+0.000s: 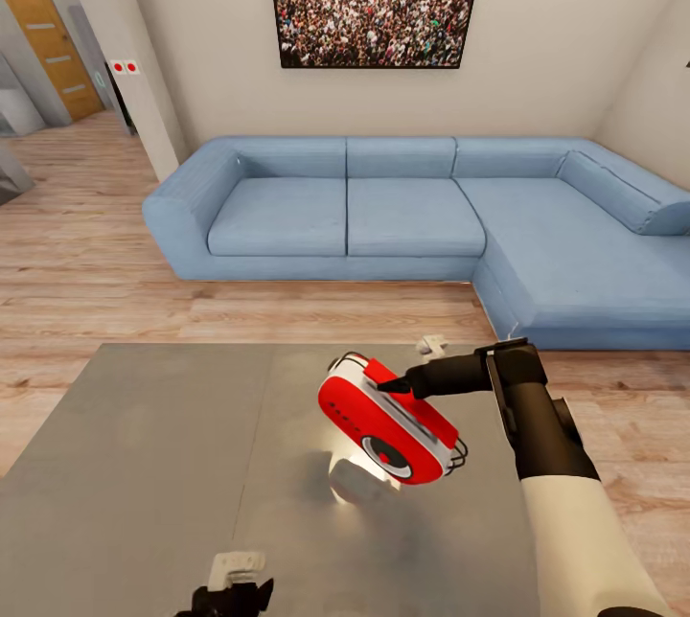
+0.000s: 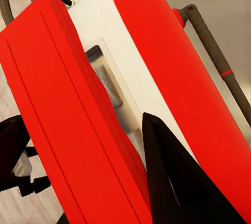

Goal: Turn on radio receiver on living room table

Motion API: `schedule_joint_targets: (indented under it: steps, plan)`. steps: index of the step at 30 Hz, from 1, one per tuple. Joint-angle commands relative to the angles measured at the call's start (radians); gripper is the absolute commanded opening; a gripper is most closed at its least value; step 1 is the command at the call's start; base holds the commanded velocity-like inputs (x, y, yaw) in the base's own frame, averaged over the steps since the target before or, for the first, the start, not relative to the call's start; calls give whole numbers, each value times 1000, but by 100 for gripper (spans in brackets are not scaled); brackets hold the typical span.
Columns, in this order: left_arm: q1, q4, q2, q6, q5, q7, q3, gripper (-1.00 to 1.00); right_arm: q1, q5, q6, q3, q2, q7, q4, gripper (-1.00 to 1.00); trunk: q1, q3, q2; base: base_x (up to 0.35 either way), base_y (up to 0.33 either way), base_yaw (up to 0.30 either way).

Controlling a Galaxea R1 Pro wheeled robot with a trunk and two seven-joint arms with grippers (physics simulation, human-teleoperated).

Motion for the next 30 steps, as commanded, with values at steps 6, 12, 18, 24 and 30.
schedule_joint_targets:
  steps: [6,12,18,24,30]
  plan:
    - [-64,-26,-50,60,-1,-13,-2,100,0,-4,4,0,-3,2,0,-100,0,0,0,0,0,0]
    - [-94,-82,-58,97,4,-107,-1,100,1,-4,4,0,-4,2,1,-100,0,0,0,0,0,0]
    - [-129,-117,-98,148,6,-174,-1,-100,0,-4,4,0,-3,2,1,-100,0,0,0,0,0,0]
    - [-174,-122,-116,156,32,-180,-40,-100,0,-4,4,2,2,2,2,-100,0,0,0,0,0,0]
    - [-200,-122,-116,157,109,-181,-59,-100,0,-4,4,13,4,2,1,-100,0,0,0,0,0,0]
